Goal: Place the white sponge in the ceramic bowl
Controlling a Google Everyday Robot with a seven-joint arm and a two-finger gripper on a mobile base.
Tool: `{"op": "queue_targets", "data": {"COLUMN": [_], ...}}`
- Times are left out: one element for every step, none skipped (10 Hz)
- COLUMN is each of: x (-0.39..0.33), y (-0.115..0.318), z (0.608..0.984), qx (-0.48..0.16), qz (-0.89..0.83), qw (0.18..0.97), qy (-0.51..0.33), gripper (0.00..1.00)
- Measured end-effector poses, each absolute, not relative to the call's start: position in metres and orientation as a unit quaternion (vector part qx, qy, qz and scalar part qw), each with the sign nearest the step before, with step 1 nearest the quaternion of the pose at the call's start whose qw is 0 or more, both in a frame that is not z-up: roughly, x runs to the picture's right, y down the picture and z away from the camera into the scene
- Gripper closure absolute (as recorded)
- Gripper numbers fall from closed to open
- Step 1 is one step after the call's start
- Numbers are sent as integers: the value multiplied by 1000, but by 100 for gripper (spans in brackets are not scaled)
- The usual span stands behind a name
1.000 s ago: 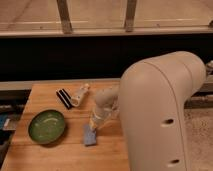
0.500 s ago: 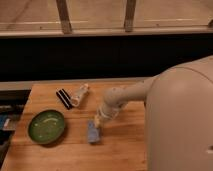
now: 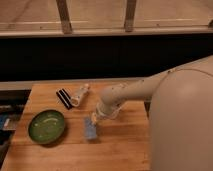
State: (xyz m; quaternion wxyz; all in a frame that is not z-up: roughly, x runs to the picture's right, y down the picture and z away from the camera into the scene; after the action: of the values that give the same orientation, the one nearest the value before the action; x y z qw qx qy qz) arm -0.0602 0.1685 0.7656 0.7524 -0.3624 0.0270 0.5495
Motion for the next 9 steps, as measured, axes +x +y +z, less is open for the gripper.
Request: {"op": "queue_targets", "data": {"x": [-70,-79,-86,-92,-99,-109,-121,-137,-153], "y": [163,151,140,133,122,113,109,105,101], "z": [761,753,746,740,732,726,722,720,721], "qx": [-358,-350,-342,-337,-330,-322,-321,-320,-321], "qz": [543,535,529,525,519,507,498,485,473], "qw": [759,769,776,782,789,799,806,814,820], "qy": [23,17,11,6,-3,-12,-17,-22,-26], "gripper": [100,100,100,100,100,100,100,100,100]}}
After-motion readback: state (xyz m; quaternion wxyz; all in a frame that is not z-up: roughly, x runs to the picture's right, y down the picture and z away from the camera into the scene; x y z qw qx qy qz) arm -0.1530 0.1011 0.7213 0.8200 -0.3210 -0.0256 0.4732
